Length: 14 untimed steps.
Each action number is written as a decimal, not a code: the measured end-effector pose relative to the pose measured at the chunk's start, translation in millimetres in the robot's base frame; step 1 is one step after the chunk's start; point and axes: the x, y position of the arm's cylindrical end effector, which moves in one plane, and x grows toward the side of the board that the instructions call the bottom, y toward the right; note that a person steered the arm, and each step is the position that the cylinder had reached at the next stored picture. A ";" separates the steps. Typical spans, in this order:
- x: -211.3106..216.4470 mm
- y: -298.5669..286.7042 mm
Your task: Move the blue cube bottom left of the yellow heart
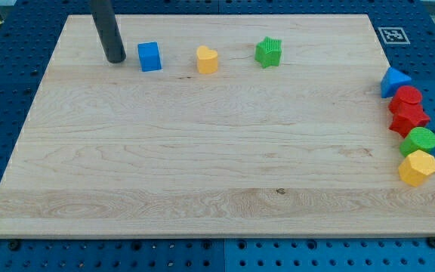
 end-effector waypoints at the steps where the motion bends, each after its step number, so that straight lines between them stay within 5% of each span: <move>1: 15.4 0.0; 3: -38.3 20.2; 8: 58.4 57.9; 14: 33.7 104.1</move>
